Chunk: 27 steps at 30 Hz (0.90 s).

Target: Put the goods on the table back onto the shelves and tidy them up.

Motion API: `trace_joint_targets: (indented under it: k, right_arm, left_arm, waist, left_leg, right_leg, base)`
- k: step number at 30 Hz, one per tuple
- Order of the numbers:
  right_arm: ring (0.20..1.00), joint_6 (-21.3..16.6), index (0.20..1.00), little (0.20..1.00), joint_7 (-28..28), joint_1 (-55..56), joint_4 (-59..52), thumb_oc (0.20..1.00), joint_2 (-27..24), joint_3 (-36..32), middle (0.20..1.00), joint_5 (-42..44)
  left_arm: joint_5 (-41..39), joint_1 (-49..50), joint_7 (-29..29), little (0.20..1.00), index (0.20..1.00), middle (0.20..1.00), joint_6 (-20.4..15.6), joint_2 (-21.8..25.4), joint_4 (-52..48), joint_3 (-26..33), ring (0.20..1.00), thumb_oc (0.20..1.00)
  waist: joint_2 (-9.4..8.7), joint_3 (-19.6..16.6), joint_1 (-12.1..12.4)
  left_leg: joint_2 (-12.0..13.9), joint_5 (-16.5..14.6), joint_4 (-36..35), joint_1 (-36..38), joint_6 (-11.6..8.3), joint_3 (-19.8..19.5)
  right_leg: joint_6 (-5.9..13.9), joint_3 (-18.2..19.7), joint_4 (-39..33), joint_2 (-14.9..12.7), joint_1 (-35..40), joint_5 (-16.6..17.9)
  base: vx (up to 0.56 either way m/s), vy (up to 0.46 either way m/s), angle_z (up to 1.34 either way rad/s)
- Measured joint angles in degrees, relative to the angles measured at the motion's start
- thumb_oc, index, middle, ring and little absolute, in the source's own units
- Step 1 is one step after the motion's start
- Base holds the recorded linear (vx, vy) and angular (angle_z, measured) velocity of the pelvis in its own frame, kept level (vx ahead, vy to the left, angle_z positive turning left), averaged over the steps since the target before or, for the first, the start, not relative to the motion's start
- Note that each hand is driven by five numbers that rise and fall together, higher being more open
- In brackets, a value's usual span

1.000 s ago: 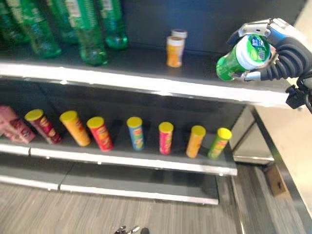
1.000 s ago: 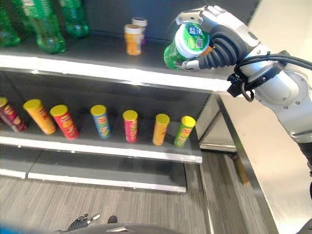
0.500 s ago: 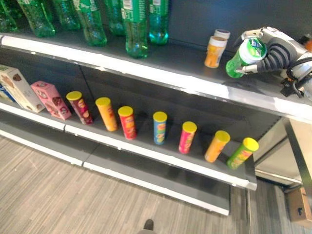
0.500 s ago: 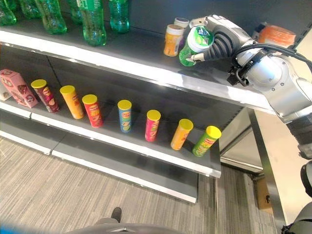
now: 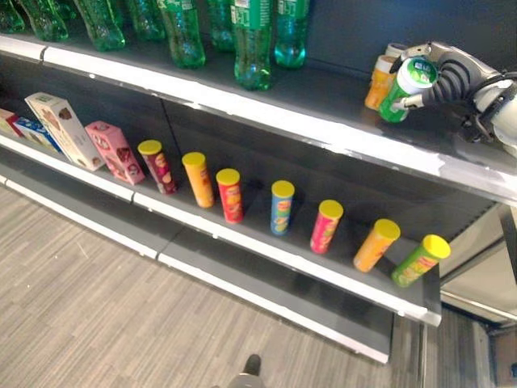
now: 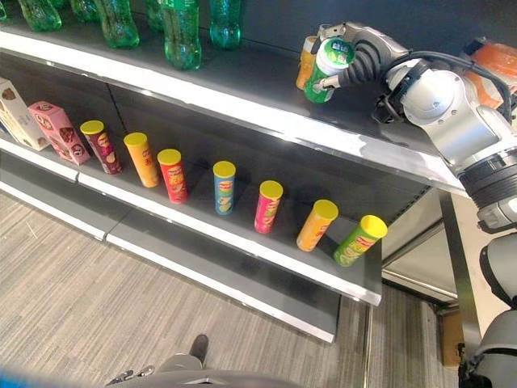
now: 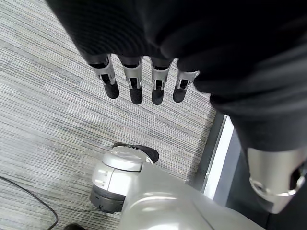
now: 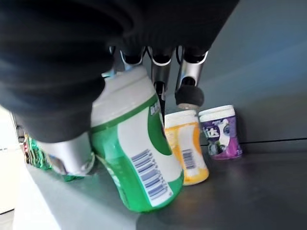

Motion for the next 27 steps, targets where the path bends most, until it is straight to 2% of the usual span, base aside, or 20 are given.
trace_joint_targets:
  k: [8,10,15,27]
  right_arm:
    - [0.2,0.14,0.2,0.2,2.07,-0.01,-5.48,0.2,-0.68,0.62,0.2,4.24]
    - [0.2,0.17,0.2,0.2,3.15,-1.65,-5.69,0.2,-1.26,4.22,0.2,5.78]
    - [0.2,0.33,0.2,0.2,4.85,-1.9,-5.59,0.2,-1.15,4.46,0.2,7.48]
    - [0.2,1.75,0.2,0.2,7.33,-6.33,2.22,0.2,0.18,10.32,0.2,8.62]
  left_arm:
    - [0.01,-0.06,-0.3,1.0,1.0,1.0,0.01,0.01,-0.29,-0.63,1.0,1.0]
    - [0.01,-0.1,-0.38,1.0,1.0,1.0,-0.02,0.03,-1.51,-0.65,1.0,1.0]
    - [0.02,-0.01,-0.51,1.0,1.0,1.0,-0.04,0.2,-1.79,-1.81,1.0,1.0]
    - [0.03,0.22,-1.57,1.0,1.0,1.0,-0.03,1.0,-1.56,-2.18,1.0,1.0]
  waist:
    - [-0.43,-0.18,-0.43]
    - [-0.57,-0.26,-0.27]
    - [-1.06,-0.59,-0.09]
    - [-1.73,-1.17,0.08]
  left_leg:
    - [0.06,0.14,0.0,0.1,0.2,0.05]
    - [0.06,0.17,0.0,0.11,0.23,0.06]
    - [0.06,0.04,-0.02,0.02,0.05,0.08]
    - [0.07,0.05,0.0,-0.02,0.05,-0.14]
  right_leg:
    - [-0.01,0.0,0.0,0.0,-0.05,0.0]
    - [-0.01,0.0,0.0,0.03,-0.05,0.0]
    - [-0.01,0.03,0.0,0.0,-0.03,0.0]
    - [-0.02,-0.09,0.0,0.07,-0.01,0.01]
  base:
    - [0.0,0.0,0.0]
    - [0.0,0.0,0.0]
    - [0.0,0.0,0.0]
    - [0.0,0.0,0.0]
